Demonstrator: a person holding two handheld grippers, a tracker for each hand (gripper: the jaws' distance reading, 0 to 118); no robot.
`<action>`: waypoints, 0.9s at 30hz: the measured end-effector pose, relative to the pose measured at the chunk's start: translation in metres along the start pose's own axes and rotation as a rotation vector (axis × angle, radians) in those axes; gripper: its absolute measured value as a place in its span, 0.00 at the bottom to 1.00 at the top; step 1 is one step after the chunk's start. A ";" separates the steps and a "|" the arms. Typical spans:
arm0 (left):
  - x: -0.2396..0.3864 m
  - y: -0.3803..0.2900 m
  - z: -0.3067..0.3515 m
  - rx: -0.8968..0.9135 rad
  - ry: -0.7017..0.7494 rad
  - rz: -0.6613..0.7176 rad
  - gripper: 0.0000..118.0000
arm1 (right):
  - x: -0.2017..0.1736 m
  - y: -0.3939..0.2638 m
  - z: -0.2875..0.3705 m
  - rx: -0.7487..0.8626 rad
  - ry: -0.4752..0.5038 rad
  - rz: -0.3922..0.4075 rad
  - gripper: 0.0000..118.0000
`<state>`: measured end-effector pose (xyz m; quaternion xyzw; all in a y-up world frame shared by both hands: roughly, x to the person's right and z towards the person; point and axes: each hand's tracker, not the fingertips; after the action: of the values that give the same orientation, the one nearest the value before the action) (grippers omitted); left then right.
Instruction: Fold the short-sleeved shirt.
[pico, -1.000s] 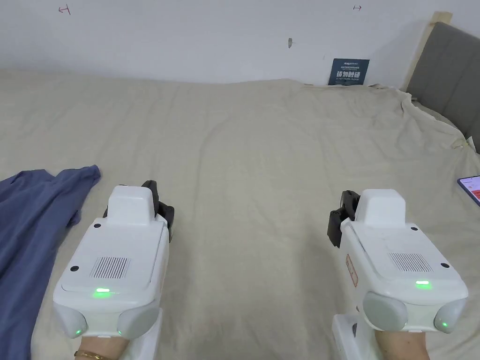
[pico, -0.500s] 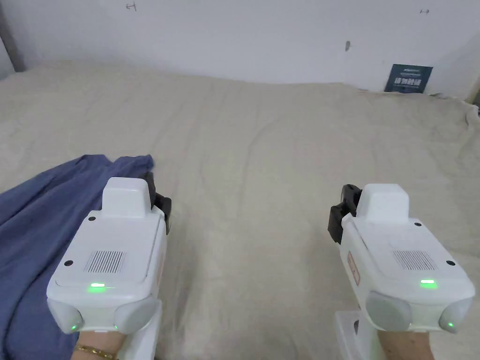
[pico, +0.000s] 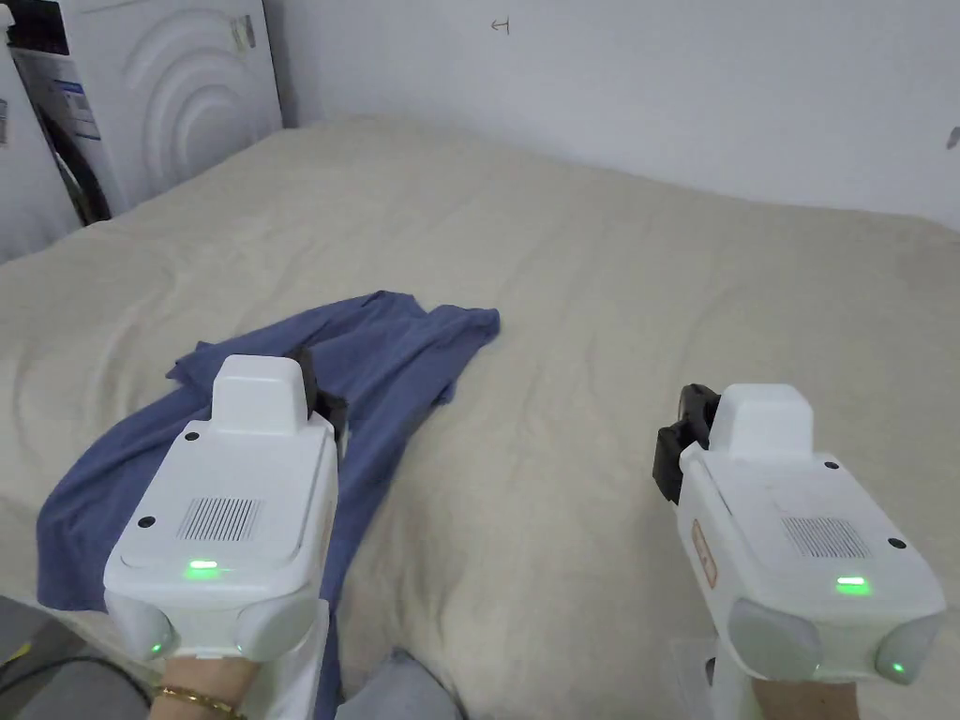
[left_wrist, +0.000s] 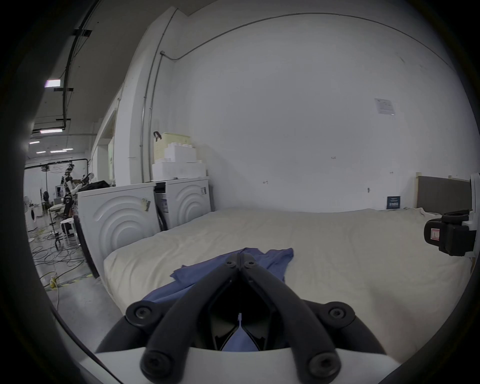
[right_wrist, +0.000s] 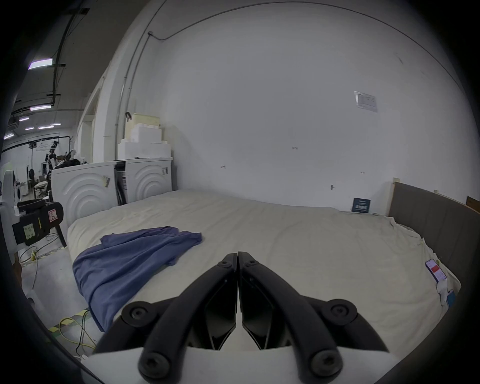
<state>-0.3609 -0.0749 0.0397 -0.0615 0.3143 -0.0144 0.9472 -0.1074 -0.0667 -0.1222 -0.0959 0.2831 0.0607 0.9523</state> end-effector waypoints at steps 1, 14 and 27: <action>-0.004 -0.001 0.000 -0.002 0.008 0.000 0.00 | -0.004 0.000 -0.001 -0.001 0.009 0.005 0.00; -0.027 -0.006 -0.036 -0.120 0.016 0.129 0.87 | -0.017 0.001 -0.008 -0.020 0.039 0.023 0.00; -0.025 0.010 -0.189 -0.369 -0.064 0.038 1.00 | -0.020 0.001 -0.050 -0.069 0.048 0.030 0.00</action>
<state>-0.4942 -0.0835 -0.0968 -0.2288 0.2827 0.0631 0.9294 -0.1501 -0.0777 -0.1523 -0.1259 0.3052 0.0822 0.9403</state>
